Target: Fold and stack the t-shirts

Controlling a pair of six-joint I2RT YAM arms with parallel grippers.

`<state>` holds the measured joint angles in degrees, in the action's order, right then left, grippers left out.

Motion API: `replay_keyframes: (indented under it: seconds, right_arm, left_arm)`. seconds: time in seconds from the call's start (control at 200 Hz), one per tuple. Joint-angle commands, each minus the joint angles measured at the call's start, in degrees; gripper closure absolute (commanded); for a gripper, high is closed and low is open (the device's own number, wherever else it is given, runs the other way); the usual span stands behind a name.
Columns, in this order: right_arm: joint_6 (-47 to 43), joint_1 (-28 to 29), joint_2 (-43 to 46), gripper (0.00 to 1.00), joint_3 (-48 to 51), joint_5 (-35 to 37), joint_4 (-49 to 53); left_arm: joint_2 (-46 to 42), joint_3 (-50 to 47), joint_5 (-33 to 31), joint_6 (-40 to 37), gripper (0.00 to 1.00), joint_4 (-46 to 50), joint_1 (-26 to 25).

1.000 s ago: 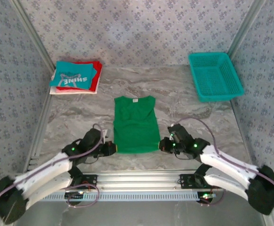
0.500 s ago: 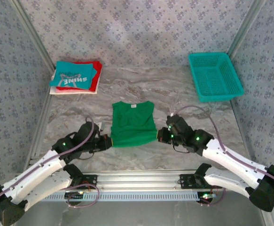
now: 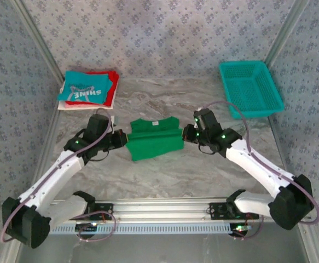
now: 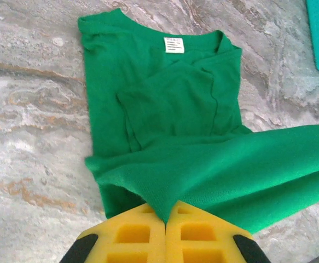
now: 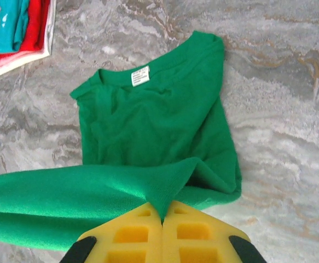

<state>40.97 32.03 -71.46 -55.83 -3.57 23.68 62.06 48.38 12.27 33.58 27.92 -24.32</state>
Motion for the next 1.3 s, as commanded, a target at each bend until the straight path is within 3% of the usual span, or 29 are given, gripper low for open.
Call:
replay_keyframes:
  seconds: [0.0, 0.65, 0.675, 0.735, 0.765, 0.899, 1.009, 1.149, 1.294]
  right_arm:
    - [-3.58, -2.36, -3.58, 1.00, -3.67, 0.92, -1.82]
    - [-7.81, -7.89, -28.34, 1.00, -21.48, -2.09, -8.82]
    - [-7.99, -8.27, -29.97, 0.96, -22.94, -2.49, -8.75]
    - [-8.35, -9.09, -33.87, 0.73, -27.40, -3.57, -7.42]
    - [-8.28, -9.59, -35.46, 0.68, -29.29, -3.78, -6.66]
    - [-7.83, -11.46, -37.44, 0.64, -32.42, -6.54, -5.85]
    - [-9.64, -9.97, -32.17, 0.62, -27.78, -6.91, -5.88]
    - [-10.08, -6.83, -24.93, 0.66, -15.62, -11.11, -12.10]
    - [-8.56, -6.17, -27.91, 0.75, -11.59, -17.33, -17.55]
  left_arm:
    - [2.83, 3.43, -0.28, -4.47, 1.00, -1.30, 1.78]
    - [26.06, 15.51, 3.75, -12.69, 1.00, -8.94, 12.28]
    - [27.40, 16.74, 3.41, -13.24, 0.91, -8.89, 12.56]
    - [30.91, 20.31, 2.43, -14.23, 0.62, -8.00, 13.17]
    - [32.64, 22.13, 1.82, -14.94, 0.52, -7.32, 13.42]
    - [35.66, 28.89, -2.11, -15.63, 0.43, -2.54, 13.67]
    - [30.11, 24.30, -3.75, -11.48, 0.40, -4.20, 11.36]
    - [22.07, 11.55, -5.11, -4.98, 0.41, -12.83, 3.84]
    - [22.19, 2.80, -3.94, 0.60, 0.46, -25.03, -3.60]
